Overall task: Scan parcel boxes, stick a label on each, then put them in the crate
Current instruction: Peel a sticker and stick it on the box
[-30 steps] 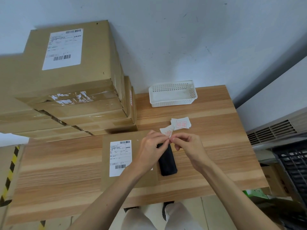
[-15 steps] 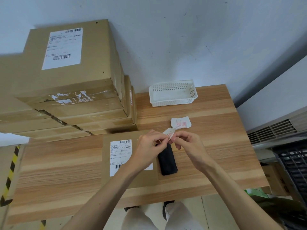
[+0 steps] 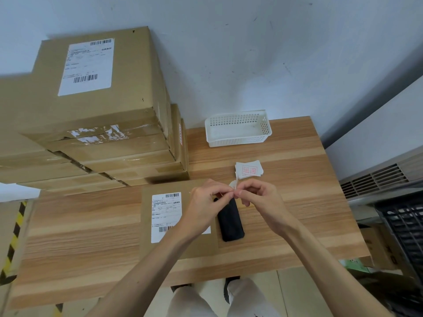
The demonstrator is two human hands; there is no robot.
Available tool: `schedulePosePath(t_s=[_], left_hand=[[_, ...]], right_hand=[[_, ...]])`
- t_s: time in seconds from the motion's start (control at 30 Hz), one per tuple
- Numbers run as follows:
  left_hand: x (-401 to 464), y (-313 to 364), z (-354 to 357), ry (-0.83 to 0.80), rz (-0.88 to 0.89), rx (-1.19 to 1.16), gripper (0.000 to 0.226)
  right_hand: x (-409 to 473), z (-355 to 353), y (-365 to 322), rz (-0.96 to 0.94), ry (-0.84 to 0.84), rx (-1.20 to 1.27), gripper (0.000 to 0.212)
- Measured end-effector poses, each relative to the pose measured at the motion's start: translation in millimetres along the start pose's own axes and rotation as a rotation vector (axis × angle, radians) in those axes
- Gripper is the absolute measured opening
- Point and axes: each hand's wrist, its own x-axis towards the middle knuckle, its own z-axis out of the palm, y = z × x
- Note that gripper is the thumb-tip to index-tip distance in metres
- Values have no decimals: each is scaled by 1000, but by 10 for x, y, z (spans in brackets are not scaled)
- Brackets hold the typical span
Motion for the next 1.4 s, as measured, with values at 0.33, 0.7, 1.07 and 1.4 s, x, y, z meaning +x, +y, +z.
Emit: schedulePosePath(t_s=[0.33, 0.7, 1.07, 1.4], left_hand=[[25, -37, 12, -45, 62, 135, 10], [37, 11, 8, -42, -45, 80, 12], [53, -38, 35, -21, 29, 186, 11], [37, 86, -12, -48, -291, -107, 12]], right_hand=[[1, -31, 70, -6, 0, -127, 5], [6, -27, 111, -49, 27, -144, 7], [40, -33, 144, -36, -1, -154, 7], [40, -44, 142, -50, -10, -111, 4]])
